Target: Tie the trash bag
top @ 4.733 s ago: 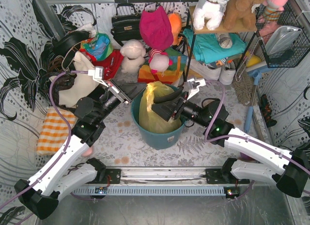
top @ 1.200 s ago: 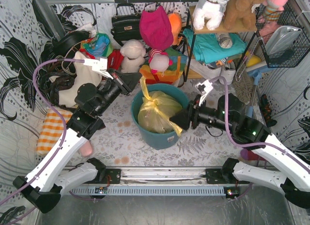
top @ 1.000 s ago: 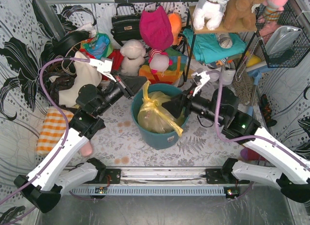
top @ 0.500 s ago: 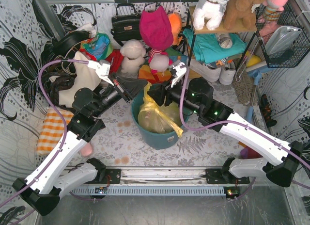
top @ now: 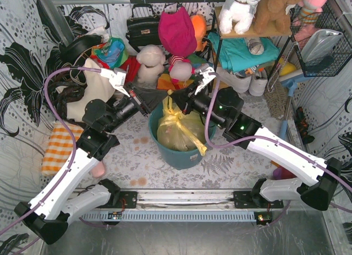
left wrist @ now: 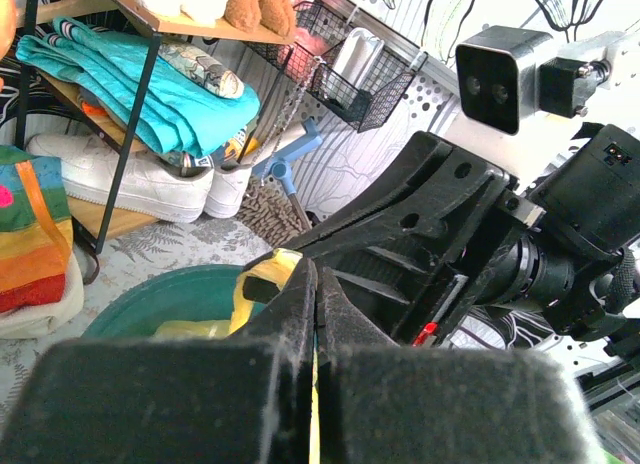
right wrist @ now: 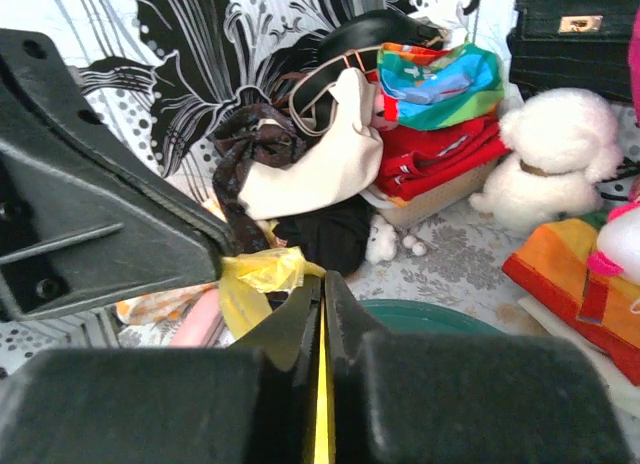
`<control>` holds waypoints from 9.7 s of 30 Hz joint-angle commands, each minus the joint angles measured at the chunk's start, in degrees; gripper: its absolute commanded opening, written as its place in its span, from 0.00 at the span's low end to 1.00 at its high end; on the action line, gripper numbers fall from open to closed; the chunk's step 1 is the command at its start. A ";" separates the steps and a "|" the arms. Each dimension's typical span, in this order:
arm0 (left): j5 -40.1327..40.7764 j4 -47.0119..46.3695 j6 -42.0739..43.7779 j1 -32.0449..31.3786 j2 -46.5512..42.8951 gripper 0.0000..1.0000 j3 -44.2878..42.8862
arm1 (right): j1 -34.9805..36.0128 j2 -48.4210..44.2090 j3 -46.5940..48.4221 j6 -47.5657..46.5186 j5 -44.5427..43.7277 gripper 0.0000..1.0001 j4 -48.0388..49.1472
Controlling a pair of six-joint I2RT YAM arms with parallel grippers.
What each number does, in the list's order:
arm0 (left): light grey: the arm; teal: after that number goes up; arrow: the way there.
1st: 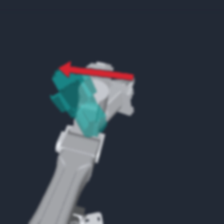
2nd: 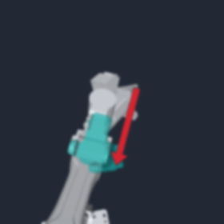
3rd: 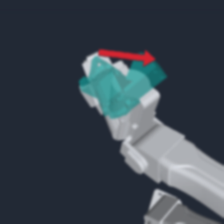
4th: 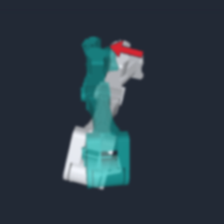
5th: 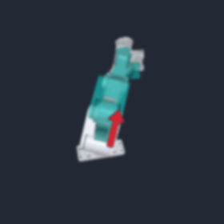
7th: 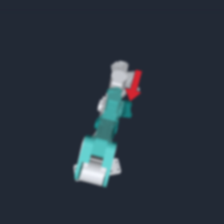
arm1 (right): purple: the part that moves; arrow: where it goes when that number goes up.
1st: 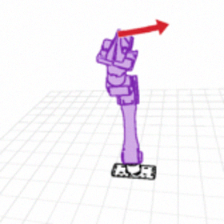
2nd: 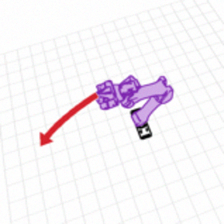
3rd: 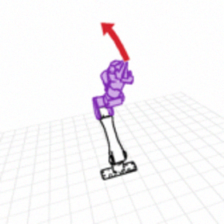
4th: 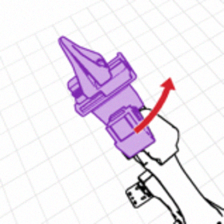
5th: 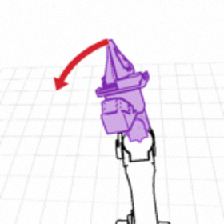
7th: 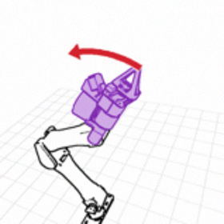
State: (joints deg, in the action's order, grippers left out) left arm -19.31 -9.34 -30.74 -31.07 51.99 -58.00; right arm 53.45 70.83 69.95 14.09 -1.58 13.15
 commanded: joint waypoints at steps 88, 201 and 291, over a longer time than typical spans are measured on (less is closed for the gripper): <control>33.55 -0.21 11.92 -6.44 13.72 0.00 0.88 | 0.43 -0.37 8.79 3.27 7.04 0.43 -53.22; 7.84 -2.43 13.01 -6.40 14.26 0.00 1.75 | 0.34 -10.52 -5.48 25.46 36.11 0.45 -33.69; 24.16 4.45 5.42 12.92 54.31 0.00 -30.50 | 14.36 -23.73 -26.74 42.45 60.84 0.00 7.72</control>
State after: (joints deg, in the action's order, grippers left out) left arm -8.99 4.25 -27.29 -26.13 99.39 -89.97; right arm 60.64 51.51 44.73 48.56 36.25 14.90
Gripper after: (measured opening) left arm 0.008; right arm 0.003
